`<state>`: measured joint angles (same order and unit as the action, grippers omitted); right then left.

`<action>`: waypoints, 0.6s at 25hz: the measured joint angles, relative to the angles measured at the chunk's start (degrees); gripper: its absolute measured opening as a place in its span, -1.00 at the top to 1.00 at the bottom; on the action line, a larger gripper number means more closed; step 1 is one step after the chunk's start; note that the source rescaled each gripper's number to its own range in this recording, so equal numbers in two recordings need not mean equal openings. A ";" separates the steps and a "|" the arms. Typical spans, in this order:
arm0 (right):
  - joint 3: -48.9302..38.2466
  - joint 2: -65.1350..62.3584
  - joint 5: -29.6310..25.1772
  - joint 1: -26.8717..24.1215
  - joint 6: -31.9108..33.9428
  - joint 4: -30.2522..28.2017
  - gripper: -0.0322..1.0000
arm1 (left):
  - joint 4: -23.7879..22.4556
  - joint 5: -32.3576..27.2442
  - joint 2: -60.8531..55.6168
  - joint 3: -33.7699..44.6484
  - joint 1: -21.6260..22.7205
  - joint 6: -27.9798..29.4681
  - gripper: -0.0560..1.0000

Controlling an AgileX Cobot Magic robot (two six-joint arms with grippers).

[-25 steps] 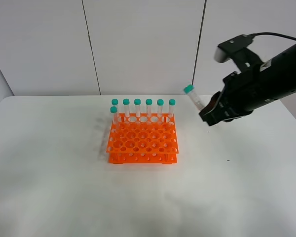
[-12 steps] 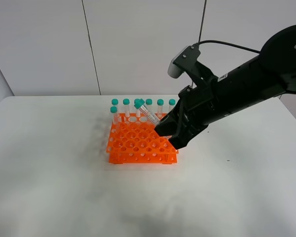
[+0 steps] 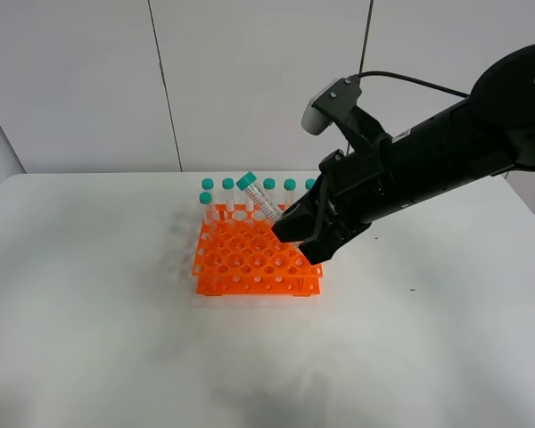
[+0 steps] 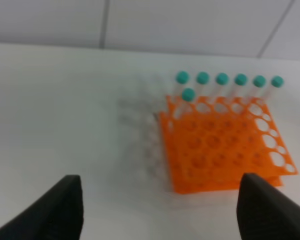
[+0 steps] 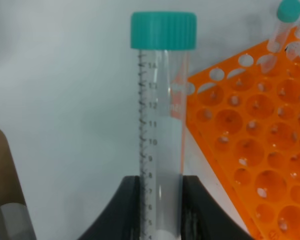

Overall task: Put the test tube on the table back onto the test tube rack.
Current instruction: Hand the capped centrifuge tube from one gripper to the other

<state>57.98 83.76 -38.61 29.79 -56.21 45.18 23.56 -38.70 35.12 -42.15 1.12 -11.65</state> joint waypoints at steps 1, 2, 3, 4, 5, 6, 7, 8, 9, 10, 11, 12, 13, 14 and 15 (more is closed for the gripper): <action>0.00 0.00 0.06 0.00 0.00 0.05 0.87 | 4.09 1.36 3.81 -0.07 0.00 -2.00 -1.00; 0.00 0.00 0.11 0.00 0.00 0.05 0.87 | 8.90 2.70 6.89 -0.14 0.00 -4.89 -1.00; 0.00 0.00 0.14 0.00 0.00 0.11 0.87 | 13.31 3.59 10.41 -0.14 0.00 -8.36 -1.00; 0.00 0.00 0.14 0.00 0.00 0.18 0.87 | 19.13 4.33 13.84 -0.14 0.00 -11.70 -1.00; 0.00 0.00 0.18 0.00 0.00 0.20 0.87 | 25.05 4.69 17.03 -0.14 0.00 -16.26 -1.00; 0.00 0.00 0.27 0.00 0.00 0.20 0.87 | 30.15 4.81 19.47 -0.14 -0.07 -21.26 -1.00; 0.00 0.00 0.40 0.00 0.00 0.25 0.87 | 36.16 4.70 22.11 -0.14 -0.50 -26.33 -1.00; 0.00 0.00 0.60 0.00 0.00 0.34 0.87 | 41.90 4.32 24.55 -0.14 -1.19 -30.32 -1.00; 0.00 0.00 0.87 0.00 0.00 0.39 0.87 | 47.31 3.69 26.47 -0.14 -2.21 -34.83 -1.00; 0.00 0.00 1.11 0.00 0.00 0.39 0.87 | 51.52 3.29 28.60 -0.14 -3.33 -38.88 -1.00; 0.00 0.00 1.23 0.00 0.00 0.39 0.87 | 56.02 2.97 30.49 -0.19 -4.95 -41.89 -1.00; 0.00 0.00 1.25 0.00 0.00 0.39 0.87 | 59.98 2.74 32.21 -0.18 -6.81 -45.07 -1.00; 0.00 0.00 1.25 0.00 0.00 0.44 0.87 | 62.87 2.74 33.56 -0.18 -8.77 -47.73 -1.00; 0.00 0.00 1.25 0.00 0.00 0.44 0.87 | 65.99 2.86 35.11 -0.18 -10.36 -49.97 -1.00; 0.00 0.00 1.25 0.00 0.00 0.44 0.87 | 68.72 3.06 36.56 -0.18 -12.19 -51.52 -1.00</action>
<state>57.98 83.76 -37.37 29.79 -56.21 45.62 92.28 -35.63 71.67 -42.33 -11.08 -63.17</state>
